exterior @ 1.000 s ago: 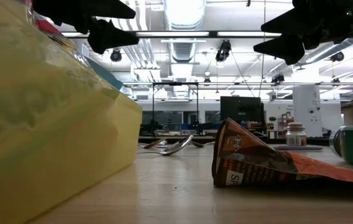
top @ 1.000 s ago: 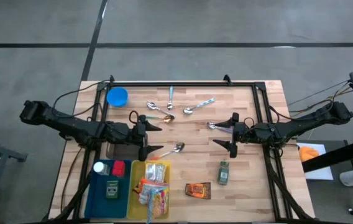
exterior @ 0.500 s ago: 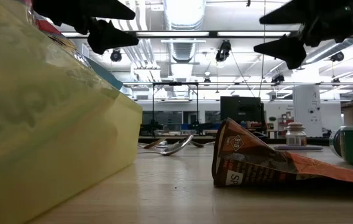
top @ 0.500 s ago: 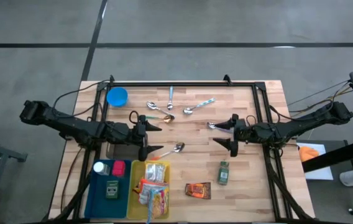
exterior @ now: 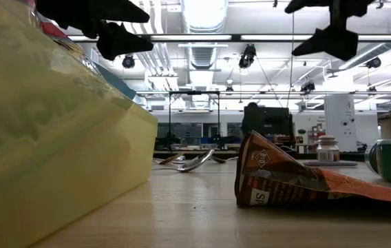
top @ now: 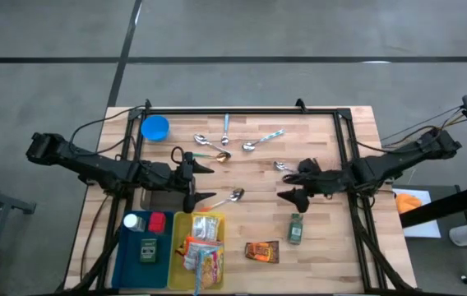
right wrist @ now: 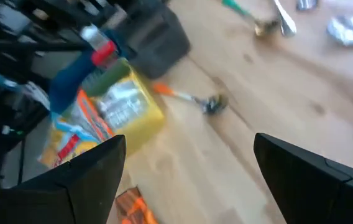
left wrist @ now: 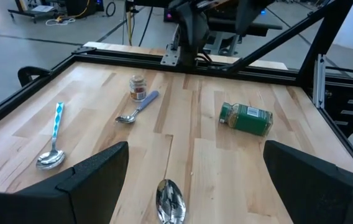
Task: Pick & Place Food Item
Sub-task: Put the green seasoning bottle into the blue bin
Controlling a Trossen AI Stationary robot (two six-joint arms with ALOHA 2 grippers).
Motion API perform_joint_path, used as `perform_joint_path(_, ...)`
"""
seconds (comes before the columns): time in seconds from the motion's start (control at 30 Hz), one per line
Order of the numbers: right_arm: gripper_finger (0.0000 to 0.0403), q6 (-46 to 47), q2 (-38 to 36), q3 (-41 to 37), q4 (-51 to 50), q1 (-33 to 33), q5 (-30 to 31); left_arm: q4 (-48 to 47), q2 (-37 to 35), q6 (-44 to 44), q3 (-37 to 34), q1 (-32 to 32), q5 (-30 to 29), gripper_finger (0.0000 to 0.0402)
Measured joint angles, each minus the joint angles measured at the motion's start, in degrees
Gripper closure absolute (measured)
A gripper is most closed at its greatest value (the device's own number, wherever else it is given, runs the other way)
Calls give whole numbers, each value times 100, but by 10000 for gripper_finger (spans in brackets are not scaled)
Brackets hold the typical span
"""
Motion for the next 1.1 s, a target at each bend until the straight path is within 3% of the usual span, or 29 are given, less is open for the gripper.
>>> perform_joint_path(0.17, 54, 1199, 1014, 927, -1452, 282, 39, -101, 0, 0, 0, 0, 1, 26)
perform_joint_path(0.33, 54, 2809, 1906, 1622, -2398, 753, 689, -255, 1, -1, 0, 0, 2, 26)
perform_joint_path(0.5, 54, 4568, 2716, 2386, -3848, 1227, 781, -278, 1, -2, 0, 0, 0, 26)
perform_joint_path(0.8, 54, 6598, 4181, 3480, -5179, 1651, 42, -286, 0, -2, 0, 0, 2, 27)
perform_joint_path(1.1, 54, 7571, 4902, 3725, -5225, 1720, -564, -299, 2, -2, 0, 0, 2, 27)
